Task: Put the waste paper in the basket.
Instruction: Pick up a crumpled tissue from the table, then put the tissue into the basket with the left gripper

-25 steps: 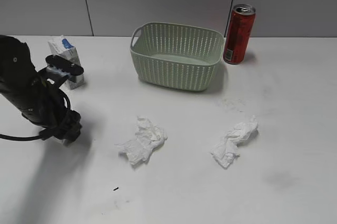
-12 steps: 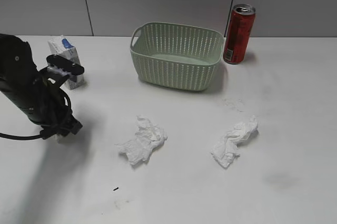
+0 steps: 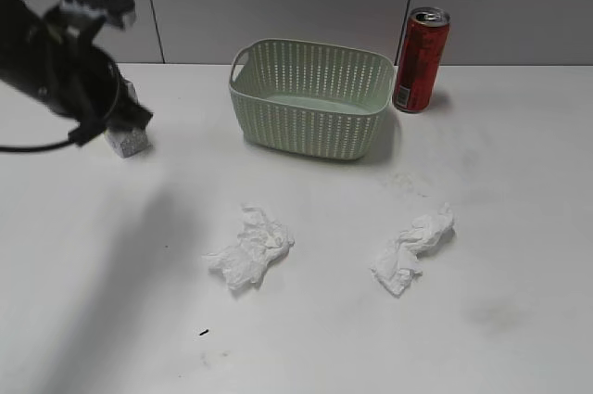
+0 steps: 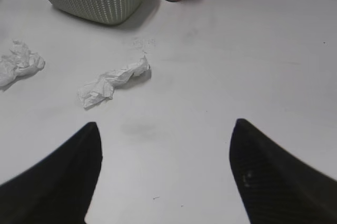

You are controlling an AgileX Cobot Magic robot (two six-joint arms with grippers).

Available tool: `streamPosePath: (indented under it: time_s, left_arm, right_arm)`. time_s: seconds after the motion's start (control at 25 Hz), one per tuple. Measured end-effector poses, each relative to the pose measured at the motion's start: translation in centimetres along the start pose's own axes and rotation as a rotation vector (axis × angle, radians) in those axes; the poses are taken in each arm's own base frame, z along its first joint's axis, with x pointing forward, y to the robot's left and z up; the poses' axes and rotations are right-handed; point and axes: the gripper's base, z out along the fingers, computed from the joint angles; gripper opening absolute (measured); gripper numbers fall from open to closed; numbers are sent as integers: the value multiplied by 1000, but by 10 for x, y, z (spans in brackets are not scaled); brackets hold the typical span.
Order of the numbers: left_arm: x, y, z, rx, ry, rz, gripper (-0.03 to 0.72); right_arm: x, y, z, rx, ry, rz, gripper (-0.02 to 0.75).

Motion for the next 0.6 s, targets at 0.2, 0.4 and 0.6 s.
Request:
streamPosePath:
  time_s: [0.2,0.4,0.6]
  left_arm:
    - [-72,-24,-39,17,-261,89,-1]
    - [-130,-50,-40,49,-439,139,-1]
    - [-155,-68,14,58,-558,105,-1]
  right_arm:
    - [0,0,0,0,0,0,572]
    - [0,0,0,0,0,0,572]
    - [0,0,0,0,0,0,572]
